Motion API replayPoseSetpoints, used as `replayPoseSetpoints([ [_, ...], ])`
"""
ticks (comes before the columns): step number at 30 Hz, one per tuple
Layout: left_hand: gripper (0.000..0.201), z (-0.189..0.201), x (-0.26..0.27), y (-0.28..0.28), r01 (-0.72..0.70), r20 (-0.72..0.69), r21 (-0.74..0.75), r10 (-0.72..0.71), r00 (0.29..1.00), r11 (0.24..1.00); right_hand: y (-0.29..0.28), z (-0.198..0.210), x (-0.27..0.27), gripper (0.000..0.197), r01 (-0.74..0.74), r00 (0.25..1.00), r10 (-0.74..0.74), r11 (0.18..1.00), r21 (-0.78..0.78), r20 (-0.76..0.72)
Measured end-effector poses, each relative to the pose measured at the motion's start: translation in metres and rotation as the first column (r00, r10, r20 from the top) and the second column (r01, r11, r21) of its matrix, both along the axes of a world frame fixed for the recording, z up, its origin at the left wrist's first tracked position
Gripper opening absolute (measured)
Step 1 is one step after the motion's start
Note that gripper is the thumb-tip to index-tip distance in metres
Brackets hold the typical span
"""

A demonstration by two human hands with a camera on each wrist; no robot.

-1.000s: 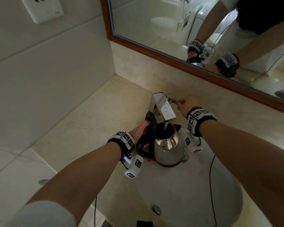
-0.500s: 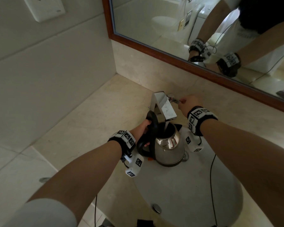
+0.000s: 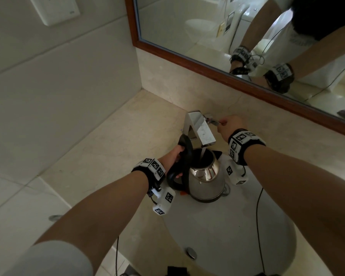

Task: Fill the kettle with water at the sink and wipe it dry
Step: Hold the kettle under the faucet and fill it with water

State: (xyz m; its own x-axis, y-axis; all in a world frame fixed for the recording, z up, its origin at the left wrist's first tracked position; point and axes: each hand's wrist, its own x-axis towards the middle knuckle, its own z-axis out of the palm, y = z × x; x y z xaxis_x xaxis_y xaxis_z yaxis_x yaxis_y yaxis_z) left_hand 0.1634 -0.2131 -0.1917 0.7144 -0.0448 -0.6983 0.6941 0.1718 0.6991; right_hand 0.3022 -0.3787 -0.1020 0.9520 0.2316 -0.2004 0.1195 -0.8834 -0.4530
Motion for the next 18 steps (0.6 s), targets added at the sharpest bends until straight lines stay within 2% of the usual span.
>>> replayPoseSetpoints([
  [7,0.085,-0.0037,0.0009,0.0019,0.002,0.017,0.011,-0.002,1.0,1.0,0.0011,-0.001,0.0005,0.023,0.005,1.0,-0.005,1.0,-0.014,0.003],
  [13,0.069,0.0002,0.0011,0.0,0.021,0.0,-0.008,-0.021,1.0,1.0,0.0011,-0.0014,0.0002,0.024,0.003,1.0,-0.002,1.0,-0.019,0.017],
  [18,0.077,-0.0025,0.0008,0.0,-0.009,0.007,-0.017,0.009,1.0,1.0,0.0011,-0.0008,0.0003,0.025,0.023,1.0,-0.023,1.0,-0.003,0.004],
])
